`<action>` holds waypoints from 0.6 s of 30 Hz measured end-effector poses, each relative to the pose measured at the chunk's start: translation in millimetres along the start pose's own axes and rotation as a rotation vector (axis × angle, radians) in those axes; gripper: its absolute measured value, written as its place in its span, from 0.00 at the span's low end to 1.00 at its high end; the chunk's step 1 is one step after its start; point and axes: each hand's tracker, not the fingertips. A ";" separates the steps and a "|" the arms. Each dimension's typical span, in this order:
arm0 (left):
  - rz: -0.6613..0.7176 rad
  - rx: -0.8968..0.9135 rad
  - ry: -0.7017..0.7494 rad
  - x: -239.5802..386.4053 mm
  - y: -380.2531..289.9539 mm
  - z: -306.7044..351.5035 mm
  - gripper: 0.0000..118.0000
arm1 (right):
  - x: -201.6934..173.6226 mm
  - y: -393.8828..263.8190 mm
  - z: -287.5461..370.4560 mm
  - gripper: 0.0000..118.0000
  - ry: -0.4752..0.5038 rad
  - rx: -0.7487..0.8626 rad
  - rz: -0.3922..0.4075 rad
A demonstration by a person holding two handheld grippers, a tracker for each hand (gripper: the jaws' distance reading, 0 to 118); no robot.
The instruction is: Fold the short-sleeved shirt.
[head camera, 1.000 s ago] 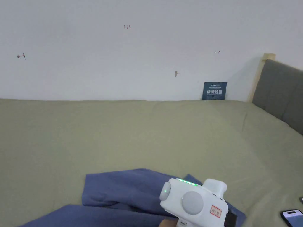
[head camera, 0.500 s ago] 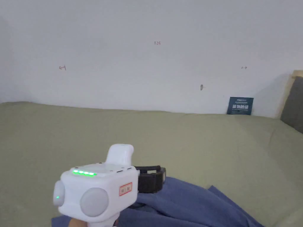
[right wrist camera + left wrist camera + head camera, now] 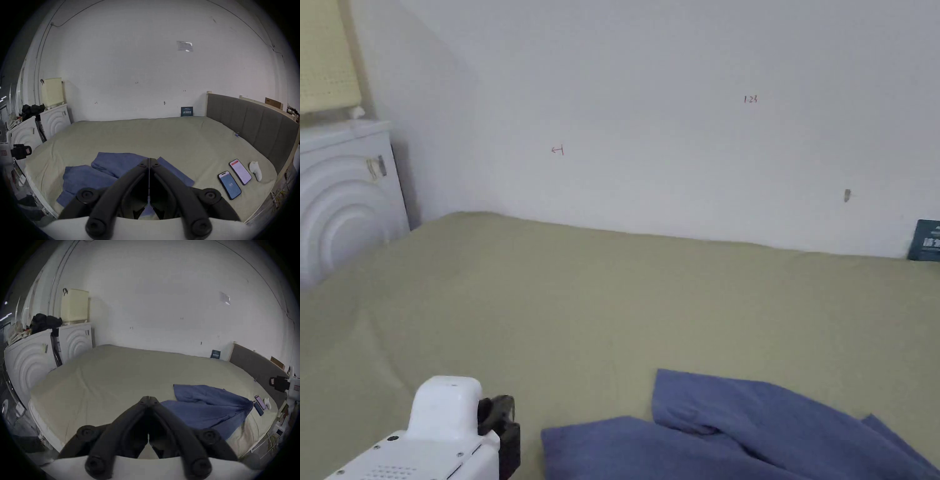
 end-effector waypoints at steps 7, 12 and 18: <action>0.023 -0.239 -0.091 -17.5 27.1 -88.7 0.16 | 4.8 -5.9 -12.0 0.00 -0.016 -0.044 0.019; 0.011 -0.447 -0.180 -15.4 38.9 -190.3 1.00 | 12.7 -11.7 -24.0 0.00 -0.041 -0.085 0.001; 0.009 -0.667 -0.078 -0.3 16.5 -274.6 1.00 | 18.4 -22.4 -33.6 0.00 -0.067 -0.141 0.011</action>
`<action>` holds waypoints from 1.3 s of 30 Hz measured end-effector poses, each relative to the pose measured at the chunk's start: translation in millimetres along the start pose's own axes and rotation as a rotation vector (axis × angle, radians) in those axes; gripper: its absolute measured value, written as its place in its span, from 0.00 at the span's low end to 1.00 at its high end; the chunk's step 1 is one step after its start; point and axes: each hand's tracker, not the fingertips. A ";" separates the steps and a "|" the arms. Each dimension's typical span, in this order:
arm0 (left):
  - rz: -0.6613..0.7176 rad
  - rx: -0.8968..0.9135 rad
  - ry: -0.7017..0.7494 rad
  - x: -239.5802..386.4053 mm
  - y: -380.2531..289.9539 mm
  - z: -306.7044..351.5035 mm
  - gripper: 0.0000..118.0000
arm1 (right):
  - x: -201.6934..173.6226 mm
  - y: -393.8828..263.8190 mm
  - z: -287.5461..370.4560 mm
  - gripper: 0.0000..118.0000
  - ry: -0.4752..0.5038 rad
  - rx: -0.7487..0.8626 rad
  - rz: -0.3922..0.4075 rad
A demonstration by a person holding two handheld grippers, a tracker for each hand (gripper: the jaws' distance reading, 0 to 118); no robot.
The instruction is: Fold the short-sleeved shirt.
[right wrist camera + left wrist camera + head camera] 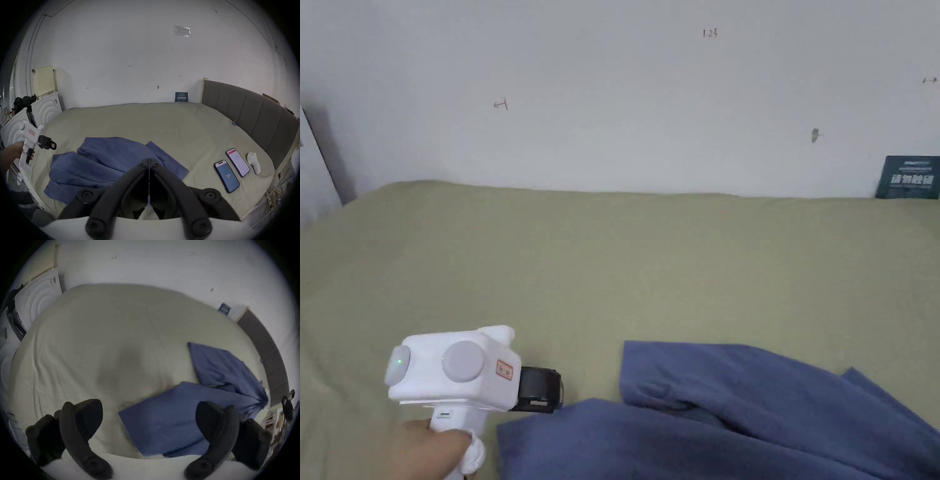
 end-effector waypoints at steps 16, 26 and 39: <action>-0.092 -0.042 0.009 31.0 -35.6 -3.3 0.03 | 59.8 -3.6 -49.9 0.13 -0.064 -0.148 -0.111; -0.022 -0.042 -0.044 27.9 -35.8 -6.1 0.03 | 86.4 -22.9 -148.0 0.47 0.082 -0.566 -0.253; 0.052 0.201 -0.174 -4.4 -15.9 41.5 0.03 | 55.4 33.2 -121.3 0.03 0.128 -0.353 -0.190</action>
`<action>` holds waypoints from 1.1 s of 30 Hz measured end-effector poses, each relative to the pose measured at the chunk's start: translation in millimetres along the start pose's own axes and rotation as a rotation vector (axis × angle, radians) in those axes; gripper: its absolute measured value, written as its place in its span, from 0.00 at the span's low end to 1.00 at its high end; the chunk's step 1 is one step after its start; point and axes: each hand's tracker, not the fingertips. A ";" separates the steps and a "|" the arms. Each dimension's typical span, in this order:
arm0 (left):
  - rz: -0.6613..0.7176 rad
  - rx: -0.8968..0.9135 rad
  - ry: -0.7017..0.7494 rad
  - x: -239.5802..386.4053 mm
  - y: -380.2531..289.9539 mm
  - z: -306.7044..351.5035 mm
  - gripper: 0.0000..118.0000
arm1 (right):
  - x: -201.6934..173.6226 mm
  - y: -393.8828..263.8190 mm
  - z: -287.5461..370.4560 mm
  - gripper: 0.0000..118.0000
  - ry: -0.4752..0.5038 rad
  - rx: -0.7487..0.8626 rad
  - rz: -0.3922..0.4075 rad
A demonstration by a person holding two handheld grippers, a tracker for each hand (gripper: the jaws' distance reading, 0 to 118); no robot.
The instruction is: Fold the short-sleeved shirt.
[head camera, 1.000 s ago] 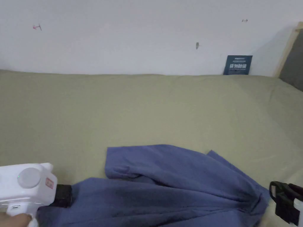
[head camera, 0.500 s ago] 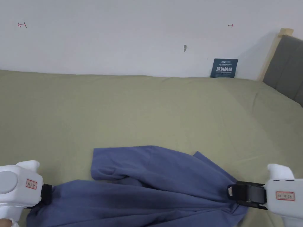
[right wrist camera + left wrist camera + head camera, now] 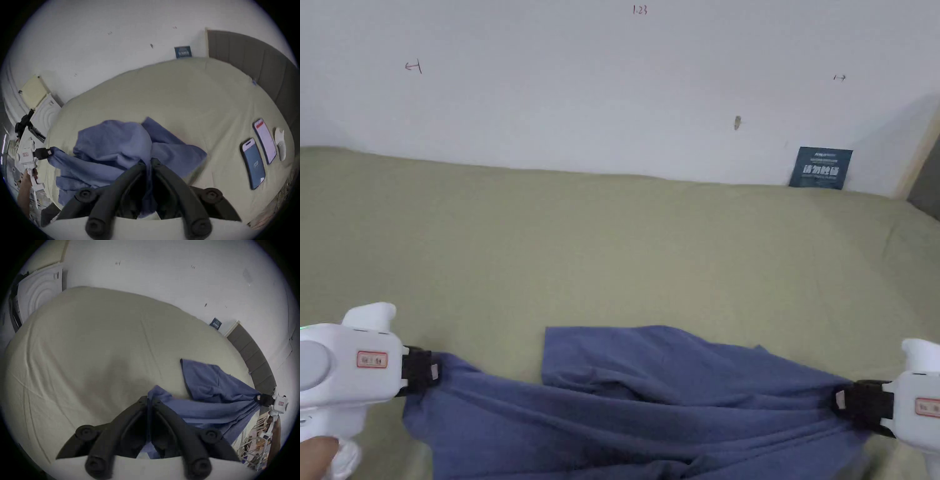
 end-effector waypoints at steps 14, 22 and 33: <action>-0.111 0.293 -0.053 32.9 94.9 96.8 0.03 | -67.4 90.4 52.6 0.03 0.065 0.217 0.184; -0.182 0.392 -0.024 45.3 154.0 132.4 0.03 | -96.9 153.7 70.0 0.03 0.072 0.320 0.228; -0.211 0.505 0.035 46.3 220.2 155.6 0.03 | -118.1 231.4 67.1 0.03 0.048 0.425 0.259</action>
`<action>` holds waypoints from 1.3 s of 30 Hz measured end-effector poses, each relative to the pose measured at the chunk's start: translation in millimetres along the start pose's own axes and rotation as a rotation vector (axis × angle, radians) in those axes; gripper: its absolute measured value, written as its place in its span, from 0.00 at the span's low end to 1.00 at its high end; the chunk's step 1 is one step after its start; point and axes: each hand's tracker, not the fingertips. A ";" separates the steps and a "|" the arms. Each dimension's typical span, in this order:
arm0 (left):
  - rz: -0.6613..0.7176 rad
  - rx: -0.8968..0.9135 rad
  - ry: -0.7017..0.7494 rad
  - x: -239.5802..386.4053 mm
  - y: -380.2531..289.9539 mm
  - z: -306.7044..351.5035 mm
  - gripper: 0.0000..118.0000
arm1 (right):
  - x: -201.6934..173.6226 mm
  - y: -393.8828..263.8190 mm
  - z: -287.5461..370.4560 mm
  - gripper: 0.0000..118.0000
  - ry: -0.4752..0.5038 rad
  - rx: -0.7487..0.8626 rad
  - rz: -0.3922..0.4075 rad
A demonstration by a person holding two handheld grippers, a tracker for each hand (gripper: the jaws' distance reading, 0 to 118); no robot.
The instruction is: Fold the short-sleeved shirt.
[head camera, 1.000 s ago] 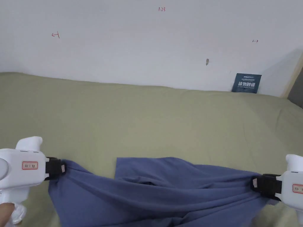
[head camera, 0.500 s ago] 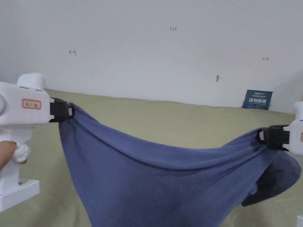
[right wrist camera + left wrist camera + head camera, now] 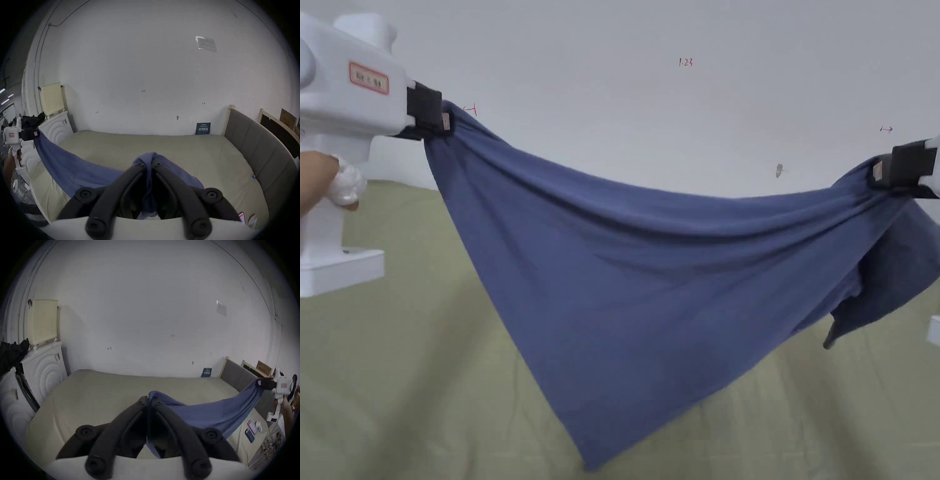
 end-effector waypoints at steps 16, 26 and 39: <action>0.012 0.012 0.001 -11.6 10.0 -32.7 0.03 | 21.7 -6.7 -50.3 0.03 -0.076 0.012 -0.042; 0.098 -0.120 -0.025 -28.6 -80.1 -35.5 0.03 | 26.5 -63.1 -45.8 0.03 -0.068 -0.084 -0.026; 0.202 -0.252 -0.033 -24.2 -245.9 40.7 0.03 | 22.6 -206.0 28.6 0.03 -0.093 -0.254 -0.065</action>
